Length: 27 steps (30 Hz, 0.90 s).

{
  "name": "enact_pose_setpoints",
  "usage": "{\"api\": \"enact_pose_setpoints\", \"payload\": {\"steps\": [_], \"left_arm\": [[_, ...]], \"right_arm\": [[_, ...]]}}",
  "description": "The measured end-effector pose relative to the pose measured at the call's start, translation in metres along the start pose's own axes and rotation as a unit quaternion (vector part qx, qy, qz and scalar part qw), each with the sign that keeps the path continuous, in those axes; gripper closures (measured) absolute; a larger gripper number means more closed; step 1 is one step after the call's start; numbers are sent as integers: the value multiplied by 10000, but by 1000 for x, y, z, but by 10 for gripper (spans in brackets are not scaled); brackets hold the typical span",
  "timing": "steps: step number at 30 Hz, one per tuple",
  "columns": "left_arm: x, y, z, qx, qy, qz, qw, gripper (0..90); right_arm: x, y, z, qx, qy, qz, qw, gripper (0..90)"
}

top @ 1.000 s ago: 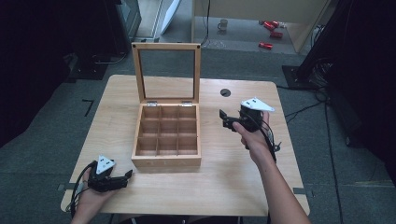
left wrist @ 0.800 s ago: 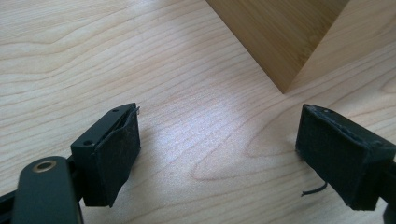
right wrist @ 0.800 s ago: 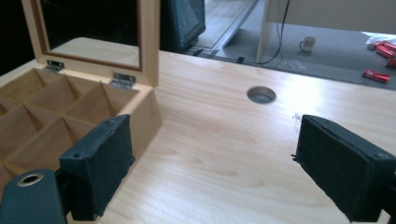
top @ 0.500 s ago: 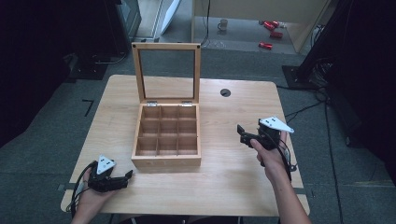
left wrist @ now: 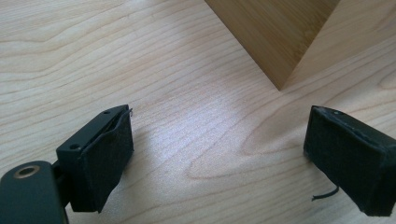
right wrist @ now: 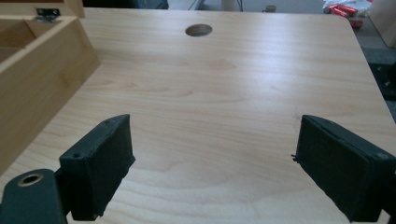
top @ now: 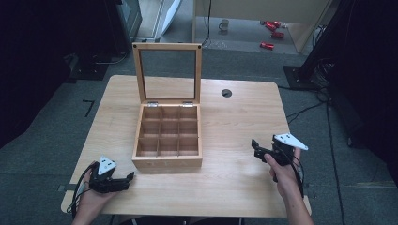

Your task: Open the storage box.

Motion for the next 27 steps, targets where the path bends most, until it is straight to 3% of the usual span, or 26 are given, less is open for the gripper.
{"api": "enact_pose_setpoints", "payload": {"steps": [11, 19, 27], "left_arm": [[0, 0, 0, 1, -3, 2, 10000, 85], [0, 0, 0, -11, -14, 1, 10000, 83], [0, 0, 0, -9, -10, 4, 10000, 81]], "right_arm": [[-10, 46, -16, 220, 198, 349, 9990, 108], [-13, 81, -17, 73, 440, 901, 9949, 91], [-22, 100, -19, 21, 587, 1188, 9912, 91]]}}
Point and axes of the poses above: each handheld gripper's, and its own axes: x roughly forward along the jaws, y roughly out of its underside, z roughly to its left, the point moved 8 cm from there along x, roughly forward along the jaws, and after that the axes turned 15 degrees about -x, right-handed, at the moved point
